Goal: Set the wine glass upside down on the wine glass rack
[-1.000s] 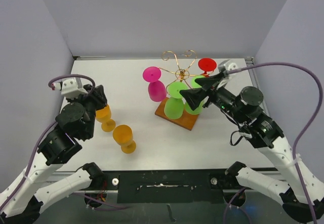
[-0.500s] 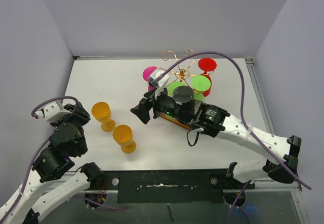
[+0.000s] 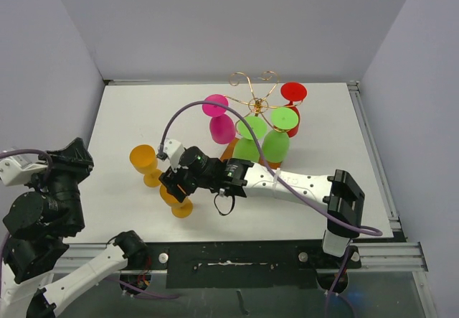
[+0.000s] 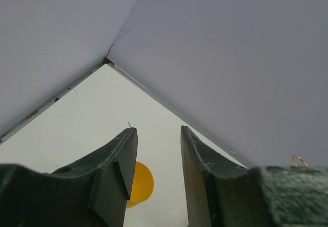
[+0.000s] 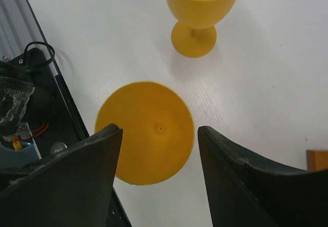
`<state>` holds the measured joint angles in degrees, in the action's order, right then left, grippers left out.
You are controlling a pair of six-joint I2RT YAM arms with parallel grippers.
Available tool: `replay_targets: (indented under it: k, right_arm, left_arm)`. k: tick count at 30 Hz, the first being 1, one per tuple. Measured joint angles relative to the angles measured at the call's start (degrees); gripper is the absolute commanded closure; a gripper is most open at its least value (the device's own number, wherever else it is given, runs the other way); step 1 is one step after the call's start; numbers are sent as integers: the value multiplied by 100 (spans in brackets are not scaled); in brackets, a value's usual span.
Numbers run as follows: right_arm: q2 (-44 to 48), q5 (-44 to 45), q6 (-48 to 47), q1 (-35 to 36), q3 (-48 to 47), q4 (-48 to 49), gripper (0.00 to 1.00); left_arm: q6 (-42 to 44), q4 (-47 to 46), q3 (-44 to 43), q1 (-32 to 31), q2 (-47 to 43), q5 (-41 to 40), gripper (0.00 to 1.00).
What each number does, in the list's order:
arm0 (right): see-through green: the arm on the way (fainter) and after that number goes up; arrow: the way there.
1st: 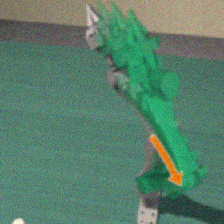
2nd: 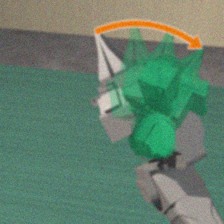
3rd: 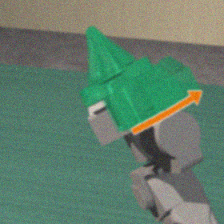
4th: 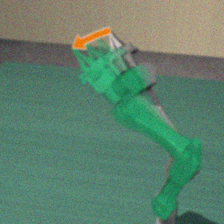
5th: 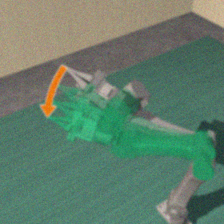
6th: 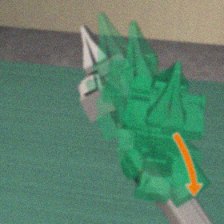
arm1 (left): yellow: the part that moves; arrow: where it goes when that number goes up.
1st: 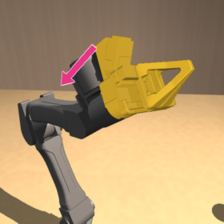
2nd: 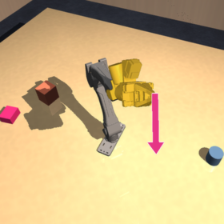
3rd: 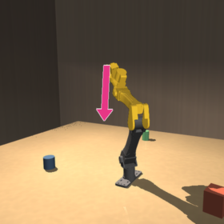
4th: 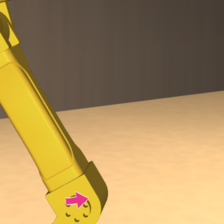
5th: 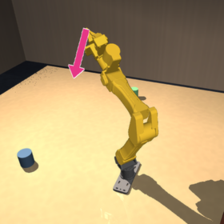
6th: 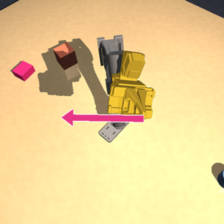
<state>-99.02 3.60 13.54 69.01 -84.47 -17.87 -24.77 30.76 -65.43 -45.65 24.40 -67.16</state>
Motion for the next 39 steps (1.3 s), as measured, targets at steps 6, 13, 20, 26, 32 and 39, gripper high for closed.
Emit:
replay_targets:
  k: [6, 13, 20, 26, 32, 39]
  right_arm:
    - [-122, -487, -11, 98, -81, -85, 47]
    - [-122, -566, -68, 238, -243, -83, 51]
    - [-179, -348, -103, 315, -282, -144, 49]
    - [-310, -885, -308, 374, -361, -260, 51]
    - [-389, -1224, -501, 437, -428, -343, 64]
    - [-706, -1294, -721, 479, -516, -535, 72]
  left_arm:
    - [-52, 210, -90, 0, -7, 136, 64]
    - [-116, 304, -90, 0, -7, 208, 63]
    - [-168, 339, -90, -4, -7, 289, 63]
    - [-181, 380, -140, -4, -2, 358, 63]
    - [-201, 382, -195, -4, -2, 404, 63]
    - [-262, 398, -195, -4, -2, 444, 63]
